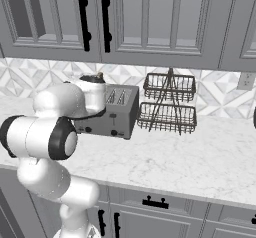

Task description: Start the toaster. Once the lever pops up, take the bread to the plate on the dining counter.

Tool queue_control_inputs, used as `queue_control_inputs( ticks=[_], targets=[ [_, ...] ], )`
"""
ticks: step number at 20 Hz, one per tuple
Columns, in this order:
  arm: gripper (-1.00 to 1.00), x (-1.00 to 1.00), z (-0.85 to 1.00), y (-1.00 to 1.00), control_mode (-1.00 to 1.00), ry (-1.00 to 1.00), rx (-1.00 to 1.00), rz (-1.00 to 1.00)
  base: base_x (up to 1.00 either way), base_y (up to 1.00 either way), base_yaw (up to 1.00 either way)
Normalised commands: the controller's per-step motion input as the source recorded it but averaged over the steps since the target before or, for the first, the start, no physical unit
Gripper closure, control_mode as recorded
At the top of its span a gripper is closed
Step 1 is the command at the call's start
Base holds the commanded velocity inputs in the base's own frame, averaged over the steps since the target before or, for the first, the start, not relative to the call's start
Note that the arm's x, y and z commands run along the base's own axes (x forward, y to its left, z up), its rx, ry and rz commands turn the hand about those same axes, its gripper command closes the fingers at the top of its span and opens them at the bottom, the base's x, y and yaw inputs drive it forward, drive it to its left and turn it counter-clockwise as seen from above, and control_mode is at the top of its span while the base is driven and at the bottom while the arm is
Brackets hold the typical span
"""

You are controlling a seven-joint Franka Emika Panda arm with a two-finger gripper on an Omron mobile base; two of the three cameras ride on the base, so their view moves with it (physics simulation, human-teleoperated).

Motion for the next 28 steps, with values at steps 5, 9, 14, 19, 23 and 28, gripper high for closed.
queue_control_inputs(
  ticks=[5,9,14,19,23,28],
  targets=[
    [1.0,-0.5,0.84,0.0,-1.0,0.22,0.08,0.0,0.0,0.0,0.0],
    [1.0,-0.54,0.86,0.0,-1.0,0.31,0.07,0.0,0.0,0.0,0.0],
    [1.0,-0.41,1.0,0.01,-1.0,0.14,0.01,0.0,0.0,0.0,0.0],
    [1.0,-0.33,1.0,0.0,-1.0,0.09,0.0,0.0,0.0,0.0,0.0],
    [1.0,-0.45,1.0,0.0,-1.0,0.19,0.02,0.0,0.0,0.0,0.0],
    [1.0,-0.45,0.97,0.0,-1.0,0.41,0.05,0.0,0.0,0.0,0.0]
  ],
)
